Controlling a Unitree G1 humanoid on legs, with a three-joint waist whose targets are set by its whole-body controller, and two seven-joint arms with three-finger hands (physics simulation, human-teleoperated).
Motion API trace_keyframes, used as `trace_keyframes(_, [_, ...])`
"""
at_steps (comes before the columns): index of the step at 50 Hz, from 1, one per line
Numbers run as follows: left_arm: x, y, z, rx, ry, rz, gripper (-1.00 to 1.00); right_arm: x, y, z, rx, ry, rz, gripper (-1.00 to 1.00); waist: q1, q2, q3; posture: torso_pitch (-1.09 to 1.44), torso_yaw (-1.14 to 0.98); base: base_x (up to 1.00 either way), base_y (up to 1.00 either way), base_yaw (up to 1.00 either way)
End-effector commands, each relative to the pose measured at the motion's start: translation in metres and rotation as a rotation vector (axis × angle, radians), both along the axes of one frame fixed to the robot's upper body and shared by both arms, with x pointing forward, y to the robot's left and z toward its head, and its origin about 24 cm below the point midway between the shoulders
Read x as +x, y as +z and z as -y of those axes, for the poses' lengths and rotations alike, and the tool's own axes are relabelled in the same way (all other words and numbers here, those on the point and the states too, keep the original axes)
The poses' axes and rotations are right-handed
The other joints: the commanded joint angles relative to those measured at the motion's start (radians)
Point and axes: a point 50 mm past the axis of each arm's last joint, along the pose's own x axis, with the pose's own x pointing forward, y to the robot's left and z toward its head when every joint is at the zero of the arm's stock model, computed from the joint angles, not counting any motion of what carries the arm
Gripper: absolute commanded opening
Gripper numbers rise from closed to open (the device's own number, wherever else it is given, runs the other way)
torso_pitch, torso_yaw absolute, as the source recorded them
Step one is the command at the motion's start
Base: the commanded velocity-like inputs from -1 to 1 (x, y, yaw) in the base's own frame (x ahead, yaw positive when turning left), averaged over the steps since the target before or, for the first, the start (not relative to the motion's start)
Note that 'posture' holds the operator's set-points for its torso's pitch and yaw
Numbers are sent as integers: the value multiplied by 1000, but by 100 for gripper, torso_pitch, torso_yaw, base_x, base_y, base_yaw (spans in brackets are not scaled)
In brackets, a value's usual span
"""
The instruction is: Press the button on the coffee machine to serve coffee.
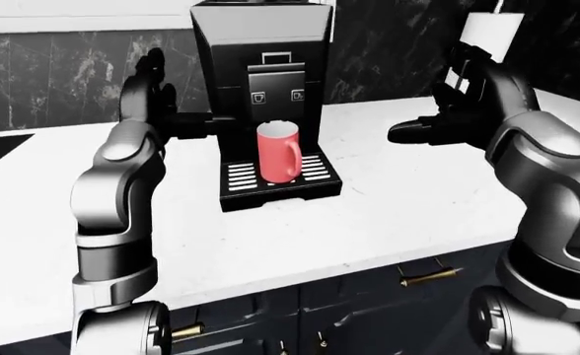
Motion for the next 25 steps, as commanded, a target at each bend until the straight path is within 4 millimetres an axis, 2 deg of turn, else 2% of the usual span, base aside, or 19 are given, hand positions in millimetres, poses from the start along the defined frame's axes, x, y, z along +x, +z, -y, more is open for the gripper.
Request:
trace_keyframes(1, [-4,22,1,8,-3,96,100,-4,16,0,-8,-3,87,100,0,0,-25,-31,0,0,0,0])
trace_keyframes(12, [-5,23,3,12,-15,106,100,-5,18,0,-8,-4,88,100,2,-1,-76,-37,0,0,0,0])
trace_keyframes(19, [-4,25,4,10,-16,107,100,-4,18,1,-7,-4,89,100,3,-2,-100,-40,0,0,0,0])
trace_keyframes(25, [-5,25,7,12,-26,112,100,-5,18,2,-6,-4,89,100,3,-2,-109,-40,0,0,0,0])
